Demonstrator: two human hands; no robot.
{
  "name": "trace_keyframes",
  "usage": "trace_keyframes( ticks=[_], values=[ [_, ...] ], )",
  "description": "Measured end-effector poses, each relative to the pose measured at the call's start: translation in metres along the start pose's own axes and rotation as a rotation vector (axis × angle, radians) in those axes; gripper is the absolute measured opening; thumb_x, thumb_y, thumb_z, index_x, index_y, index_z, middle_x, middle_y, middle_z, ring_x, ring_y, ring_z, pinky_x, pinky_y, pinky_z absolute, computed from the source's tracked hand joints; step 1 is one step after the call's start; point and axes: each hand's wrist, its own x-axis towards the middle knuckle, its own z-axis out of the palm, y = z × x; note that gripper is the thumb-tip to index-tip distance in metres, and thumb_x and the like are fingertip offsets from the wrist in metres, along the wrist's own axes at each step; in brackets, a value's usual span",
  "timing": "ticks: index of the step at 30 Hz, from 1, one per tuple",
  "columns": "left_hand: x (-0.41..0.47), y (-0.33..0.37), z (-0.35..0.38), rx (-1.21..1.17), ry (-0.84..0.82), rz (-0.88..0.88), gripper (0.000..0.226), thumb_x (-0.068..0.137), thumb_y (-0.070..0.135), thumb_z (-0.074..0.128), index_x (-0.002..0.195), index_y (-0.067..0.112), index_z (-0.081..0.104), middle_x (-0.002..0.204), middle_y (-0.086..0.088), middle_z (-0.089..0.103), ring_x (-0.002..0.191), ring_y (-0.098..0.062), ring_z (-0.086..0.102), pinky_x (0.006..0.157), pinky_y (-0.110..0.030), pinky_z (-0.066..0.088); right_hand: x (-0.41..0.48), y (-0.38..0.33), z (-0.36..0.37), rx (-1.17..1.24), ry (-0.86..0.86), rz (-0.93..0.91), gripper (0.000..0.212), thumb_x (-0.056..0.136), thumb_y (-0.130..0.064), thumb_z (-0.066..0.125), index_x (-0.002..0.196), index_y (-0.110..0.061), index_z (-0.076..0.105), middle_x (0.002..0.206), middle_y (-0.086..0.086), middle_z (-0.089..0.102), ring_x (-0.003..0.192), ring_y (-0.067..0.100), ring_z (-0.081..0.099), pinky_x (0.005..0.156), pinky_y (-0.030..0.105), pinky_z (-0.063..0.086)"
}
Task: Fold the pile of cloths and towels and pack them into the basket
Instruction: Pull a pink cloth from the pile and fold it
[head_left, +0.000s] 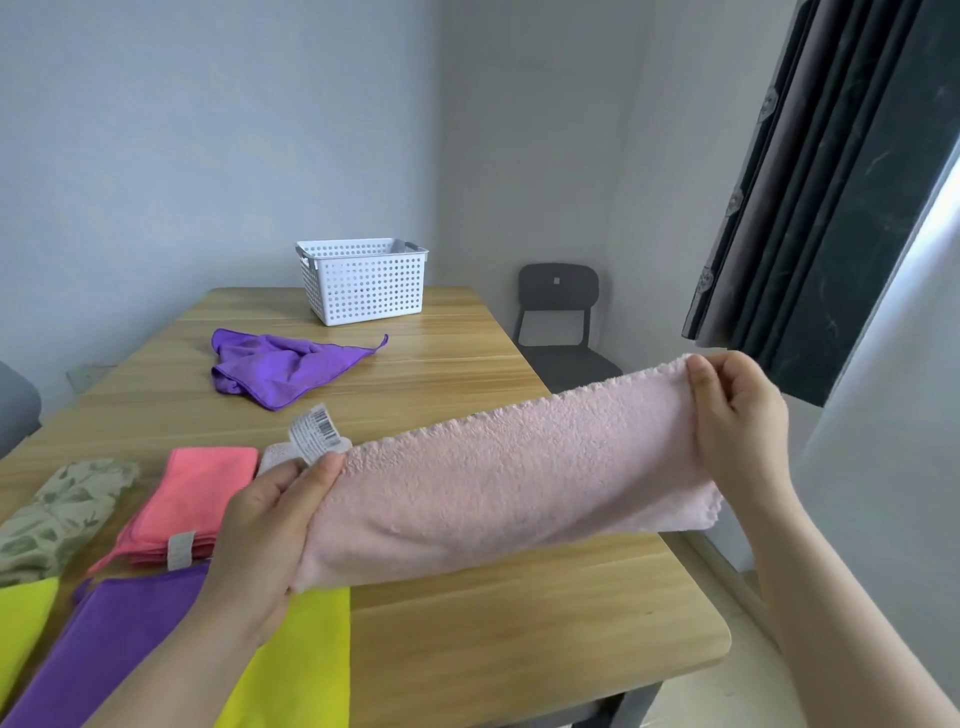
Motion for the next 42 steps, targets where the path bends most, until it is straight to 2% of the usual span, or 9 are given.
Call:
trace_keyframes(
  ticks=[4,6,10,14,19,24,31,39,42],
  values=[
    [-0.001,0.034,0.005,0.090,-0.068,-0.024,0.023,0.080,0.031,0.064,0.083,0.009,0.071,0.077,-0.017,0.069,0.069,-0.019,0.062,0.065,-0.030,0.045,-0.007,0.003,-0.005,-0.006,0.013,0.036,0.020,0.099,-0.024,0.047,0.087,-0.010,0.057,0.072,-0.011,0.055,0.070,0.010,0.048,0.064,0.027,0.030],
    [0.007,0.048,0.003,0.104,-0.112,-0.085,0.017,0.085,0.021,0.060,0.081,0.008,0.070,0.064,-0.005,0.071,0.053,-0.009,0.065,0.051,-0.017,0.050,-0.009,0.004,-0.010,-0.004,0.002,0.030,0.020,0.098,-0.023,0.048,0.084,-0.012,0.056,0.071,-0.010,0.055,0.069,0.006,0.049,0.062,0.027,0.030],
    [0.037,0.016,-0.015,0.600,-0.214,-0.032,0.038,0.083,0.032,0.070,0.066,-0.001,0.061,0.053,-0.007,0.054,0.050,-0.014,0.048,0.052,-0.024,0.034,-0.018,0.030,0.005,-0.168,-0.185,0.101,0.022,0.095,-0.024,0.052,0.083,-0.008,0.060,0.074,0.001,0.059,0.073,0.020,0.052,0.061,0.030,0.034],
    [0.057,-0.042,-0.016,1.053,-0.236,0.095,0.050,0.083,0.035,0.068,0.049,0.016,0.037,0.051,0.002,0.031,0.051,-0.016,0.035,0.052,-0.033,0.023,-0.041,0.076,0.031,-0.303,-0.342,0.274,0.020,0.094,-0.025,0.054,0.079,-0.012,0.058,0.068,-0.004,0.052,0.076,0.027,0.050,0.062,0.031,0.032],
    [0.056,-0.059,-0.001,1.091,-0.206,0.203,0.038,0.081,0.035,0.070,0.057,0.021,0.044,0.052,0.003,0.044,0.056,-0.015,0.046,0.053,-0.030,0.030,-0.049,0.096,0.034,-0.327,-0.287,0.320,0.024,0.095,-0.028,0.052,0.078,-0.012,0.055,0.065,-0.007,0.051,0.071,0.026,0.049,0.059,0.032,0.034],
    [0.055,-0.064,-0.005,0.831,-0.266,0.042,0.023,0.076,0.010,0.075,0.080,0.025,0.059,0.071,0.000,0.066,0.072,-0.020,0.064,0.071,-0.034,0.047,-0.043,0.110,0.033,-0.346,-0.267,0.324,0.022,0.095,-0.031,0.051,0.080,-0.016,0.056,0.067,-0.008,0.053,0.074,0.025,0.051,0.060,0.032,0.036],
    [0.055,-0.072,0.001,0.927,-0.288,0.036,0.013,0.079,0.011,0.073,0.069,0.017,0.067,0.060,0.004,0.069,0.052,-0.004,0.059,0.061,-0.027,0.043,-0.040,0.125,0.026,-0.415,-0.286,0.331,0.021,0.097,-0.032,0.048,0.085,-0.017,0.056,0.075,-0.002,0.055,0.076,0.024,0.050,0.061,0.031,0.035],
    [0.050,-0.077,0.014,1.097,-0.181,0.210,0.018,0.084,0.017,0.068,0.072,0.021,0.055,0.059,0.001,0.060,0.059,-0.014,0.054,0.056,-0.031,0.039,-0.048,0.130,0.018,-0.342,-0.403,0.408,0.027,0.093,-0.041,0.053,0.085,-0.015,0.058,0.071,-0.008,0.057,0.078,0.022,0.052,0.062,0.031,0.036],
    [0.046,-0.073,0.015,1.129,-0.155,0.207,0.019,0.081,0.019,0.071,0.091,0.019,0.055,0.080,0.004,0.063,0.072,-0.016,0.059,0.065,-0.033,0.045,-0.063,0.136,0.011,-0.367,-0.417,0.444,0.028,0.091,-0.043,0.053,0.090,-0.016,0.060,0.077,-0.007,0.060,0.081,0.021,0.054,0.062,0.031,0.036]
  ],
)
